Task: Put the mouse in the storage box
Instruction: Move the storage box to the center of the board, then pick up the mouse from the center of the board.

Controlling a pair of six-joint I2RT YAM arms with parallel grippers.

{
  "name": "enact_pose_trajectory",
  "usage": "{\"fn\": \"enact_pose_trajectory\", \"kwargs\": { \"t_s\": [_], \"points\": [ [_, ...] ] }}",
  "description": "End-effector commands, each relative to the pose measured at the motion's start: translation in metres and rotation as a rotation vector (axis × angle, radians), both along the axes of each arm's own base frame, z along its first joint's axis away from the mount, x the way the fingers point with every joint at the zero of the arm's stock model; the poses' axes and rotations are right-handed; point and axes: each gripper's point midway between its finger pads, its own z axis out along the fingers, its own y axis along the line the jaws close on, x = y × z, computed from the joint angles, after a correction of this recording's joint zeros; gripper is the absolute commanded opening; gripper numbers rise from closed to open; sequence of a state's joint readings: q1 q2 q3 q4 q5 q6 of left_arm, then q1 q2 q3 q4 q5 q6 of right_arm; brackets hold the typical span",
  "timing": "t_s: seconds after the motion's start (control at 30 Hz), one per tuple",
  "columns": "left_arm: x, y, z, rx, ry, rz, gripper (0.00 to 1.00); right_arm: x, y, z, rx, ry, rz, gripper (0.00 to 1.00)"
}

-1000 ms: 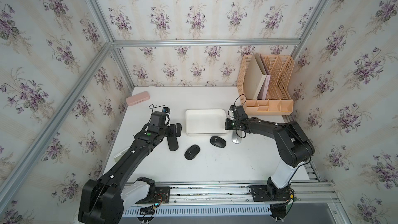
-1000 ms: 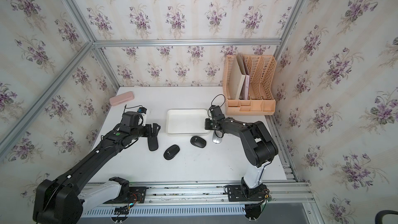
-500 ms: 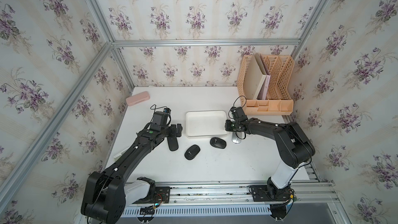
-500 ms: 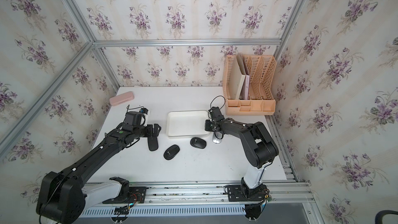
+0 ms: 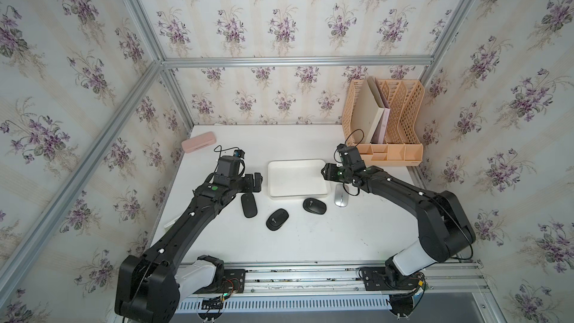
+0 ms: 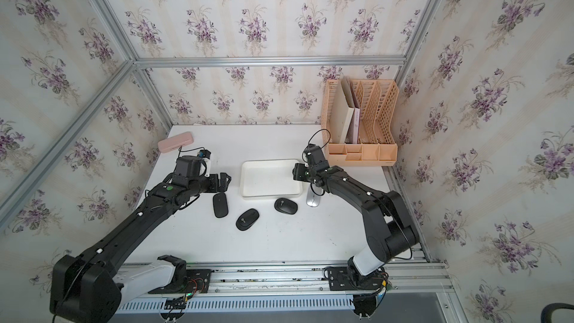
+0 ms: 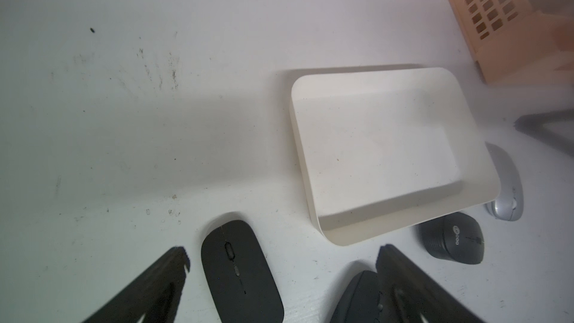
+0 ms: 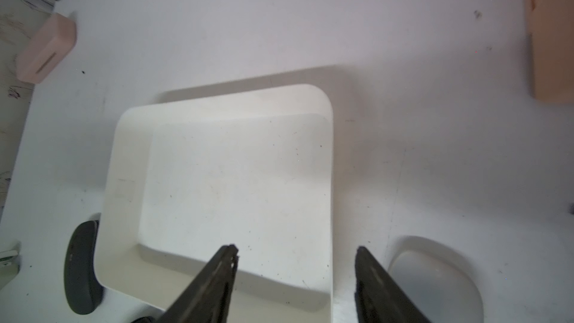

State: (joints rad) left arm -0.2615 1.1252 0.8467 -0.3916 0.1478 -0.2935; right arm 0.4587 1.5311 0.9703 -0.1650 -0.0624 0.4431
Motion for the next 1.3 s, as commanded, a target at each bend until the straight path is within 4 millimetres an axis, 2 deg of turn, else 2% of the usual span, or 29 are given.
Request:
{"fn": "enact_pose_trajectory", "kwargs": {
  "t_s": [0.0,0.1,0.2,0.27,0.37,0.43,0.5,0.57,0.73,0.93,1.17,1.27],
  "points": [
    [-0.014,-0.002,0.022,0.026,-0.028,-0.073,0.99,-0.013,-0.028,0.006,-0.109,-0.005,-0.058,0.72],
    [-0.035,-0.015,0.046,0.024,-0.065,-0.229,0.99,-0.024,-0.051,0.002,-0.195,0.011,-0.108,0.74],
    [-0.062,-0.030,0.057,0.011,-0.078,-0.398,0.99,-0.036,-0.067,-0.012,-0.236,0.062,-0.133,0.74],
    [-0.078,-0.040,0.055,0.006,-0.086,-0.514,0.99,-0.041,-0.074,-0.022,-0.236,0.092,-0.154,0.74],
    [-0.097,-0.050,0.036,0.006,-0.110,-0.657,0.99,-0.044,-0.077,-0.034,-0.230,0.134,-0.161,0.74],
    [-0.094,-0.053,0.030,-0.025,-0.155,-0.638,0.99,-0.043,-0.073,-0.041,-0.228,0.163,-0.150,0.74],
    [-0.101,-0.059,0.042,-0.054,-0.188,-0.688,0.99,-0.042,-0.068,-0.048,-0.214,0.196,-0.141,0.74],
    [-0.101,-0.057,0.050,-0.037,-0.215,-0.684,0.99,-0.041,-0.064,-0.053,-0.201,0.211,-0.136,0.75],
    [-0.090,-0.048,0.055,-0.024,-0.241,-0.577,0.99,-0.042,-0.064,-0.068,-0.222,0.243,-0.143,0.78],
    [-0.084,-0.034,0.045,0.046,-0.196,-0.516,0.99,-0.051,-0.071,-0.084,-0.259,0.277,-0.160,0.76],
    [-0.090,-0.027,0.025,0.103,-0.130,-0.521,0.99,-0.051,-0.062,-0.091,-0.272,0.283,-0.144,0.75],
    [-0.089,-0.028,0.023,0.117,-0.126,-0.522,0.99,-0.052,-0.061,-0.094,-0.287,0.289,-0.146,0.75]
  ]
}}
